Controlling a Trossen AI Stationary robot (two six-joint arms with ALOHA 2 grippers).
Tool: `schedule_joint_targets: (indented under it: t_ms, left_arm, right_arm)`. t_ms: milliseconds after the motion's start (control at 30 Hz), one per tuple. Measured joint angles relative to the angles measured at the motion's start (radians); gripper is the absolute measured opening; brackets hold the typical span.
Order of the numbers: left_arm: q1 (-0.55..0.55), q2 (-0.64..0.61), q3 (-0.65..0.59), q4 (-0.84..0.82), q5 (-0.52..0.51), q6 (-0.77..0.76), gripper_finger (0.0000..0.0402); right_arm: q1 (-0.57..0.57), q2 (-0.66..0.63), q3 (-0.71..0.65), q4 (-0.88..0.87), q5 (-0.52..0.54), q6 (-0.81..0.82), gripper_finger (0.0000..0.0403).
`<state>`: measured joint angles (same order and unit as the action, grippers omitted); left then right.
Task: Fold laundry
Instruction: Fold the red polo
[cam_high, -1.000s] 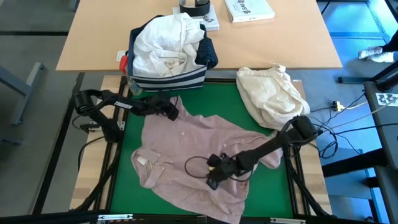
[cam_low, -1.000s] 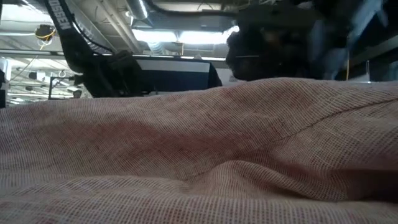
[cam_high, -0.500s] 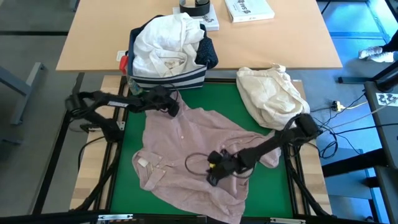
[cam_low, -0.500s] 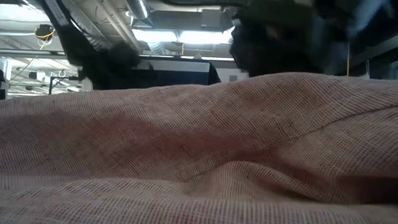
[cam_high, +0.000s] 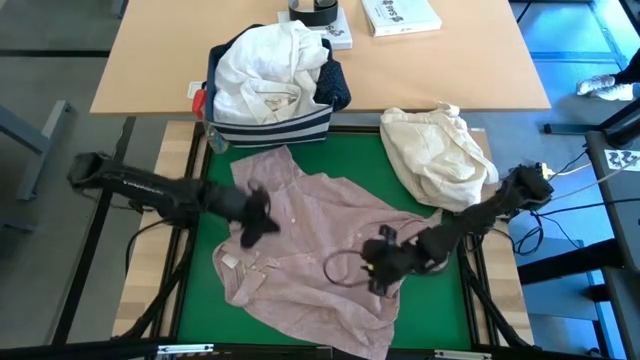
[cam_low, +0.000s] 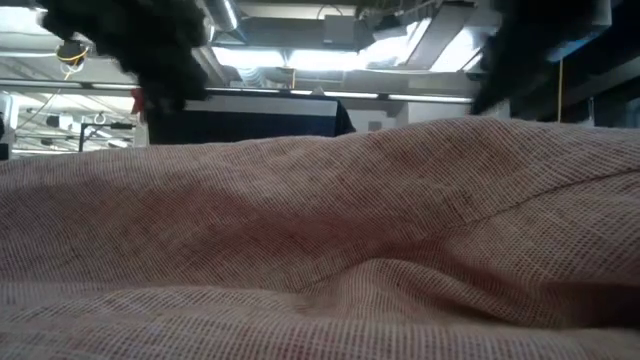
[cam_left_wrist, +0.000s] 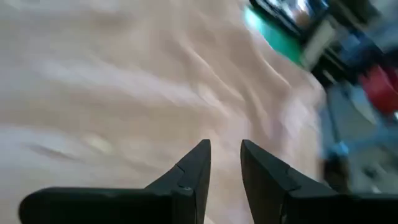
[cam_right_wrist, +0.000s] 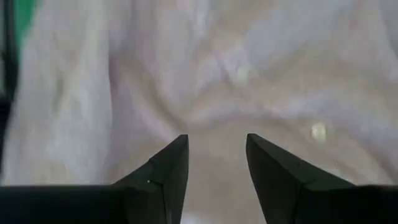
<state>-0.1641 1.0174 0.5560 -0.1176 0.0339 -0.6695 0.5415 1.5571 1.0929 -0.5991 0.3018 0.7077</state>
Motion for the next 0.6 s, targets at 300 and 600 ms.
schedule_joint_targets:
  t_ms: [300,600]
  left_arm:
    - [-0.45,0.321,0.0,0.313,-0.142,-0.406,0.0084]
    - [-0.575,0.695,0.139,0.329,-0.169,-0.553,0.0084]
  right_arm:
    - [0.095,-0.001,-0.153,0.007,-0.007,0.101,0.0163]
    - [0.104,-0.001,-0.26,0.072,0.008,0.107,0.0163]
